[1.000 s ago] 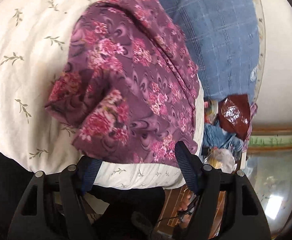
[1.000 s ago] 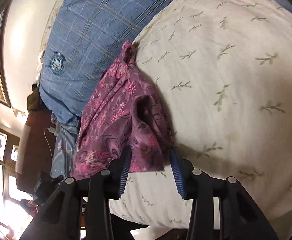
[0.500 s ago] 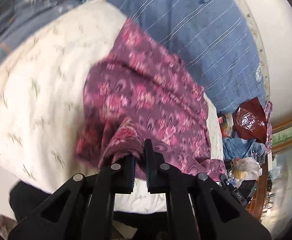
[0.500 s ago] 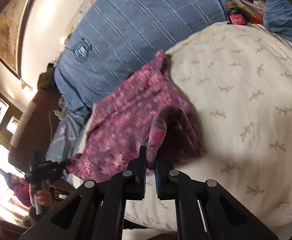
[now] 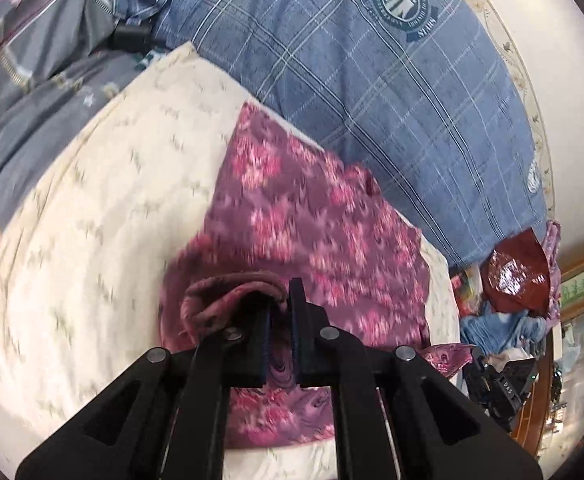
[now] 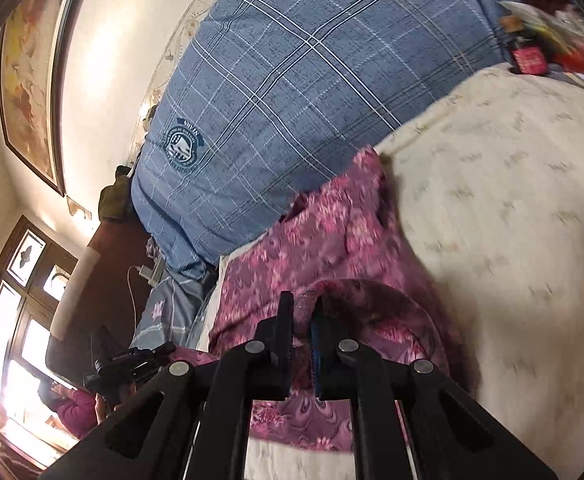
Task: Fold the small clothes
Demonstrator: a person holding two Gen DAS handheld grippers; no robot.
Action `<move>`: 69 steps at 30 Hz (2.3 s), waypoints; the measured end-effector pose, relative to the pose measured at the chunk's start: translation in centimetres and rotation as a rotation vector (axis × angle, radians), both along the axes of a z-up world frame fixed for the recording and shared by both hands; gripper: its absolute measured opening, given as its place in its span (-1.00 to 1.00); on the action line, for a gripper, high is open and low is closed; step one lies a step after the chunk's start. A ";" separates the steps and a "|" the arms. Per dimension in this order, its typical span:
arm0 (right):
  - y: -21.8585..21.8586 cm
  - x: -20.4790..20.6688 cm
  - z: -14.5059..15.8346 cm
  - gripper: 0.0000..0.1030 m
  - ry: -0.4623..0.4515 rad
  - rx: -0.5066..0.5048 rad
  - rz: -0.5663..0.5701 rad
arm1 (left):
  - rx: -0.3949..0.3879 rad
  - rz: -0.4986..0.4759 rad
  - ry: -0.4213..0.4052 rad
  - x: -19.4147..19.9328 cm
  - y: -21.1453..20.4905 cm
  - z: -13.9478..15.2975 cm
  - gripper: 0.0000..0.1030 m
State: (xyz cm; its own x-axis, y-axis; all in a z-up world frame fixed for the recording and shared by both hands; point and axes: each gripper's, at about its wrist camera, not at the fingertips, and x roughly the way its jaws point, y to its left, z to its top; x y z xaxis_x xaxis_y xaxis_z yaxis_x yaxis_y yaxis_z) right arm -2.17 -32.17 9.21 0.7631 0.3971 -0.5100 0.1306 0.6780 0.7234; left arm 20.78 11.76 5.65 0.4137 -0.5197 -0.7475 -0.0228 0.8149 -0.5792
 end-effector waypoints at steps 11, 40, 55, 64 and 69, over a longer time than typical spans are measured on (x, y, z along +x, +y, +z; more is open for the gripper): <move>-2.8 12.2 -1.4 -0.87 -0.016 -0.006 -0.039 | 0.056 0.033 -0.039 11.9 -0.6 -0.8 -0.89; -4.9 19.1 -6.4 -0.16 0.224 -0.159 -0.116 | 0.008 -0.209 0.203 17.5 0.4 -7.0 0.18; -4.4 21.4 -1.0 -0.92 0.032 -0.256 -0.113 | 0.156 -0.128 -0.036 19.7 -0.6 -2.9 -0.94; -6.6 23.4 -8.3 -0.82 0.266 -0.237 -0.173 | 0.229 -0.123 0.103 22.6 -1.5 -8.8 -0.87; -7.6 20.4 -7.8 -0.77 0.233 -0.165 -0.211 | 0.162 -0.098 0.136 21.9 2.1 -6.9 -0.45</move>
State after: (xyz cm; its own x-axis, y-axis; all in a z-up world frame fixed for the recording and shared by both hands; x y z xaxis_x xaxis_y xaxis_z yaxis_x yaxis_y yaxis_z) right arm 18.27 -39.81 1.40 0.6753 0.1408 -0.7239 0.4284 0.7241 0.5405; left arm 42.68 13.89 -1.29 0.2570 -0.4207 -0.8700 -0.0082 0.8993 -0.4373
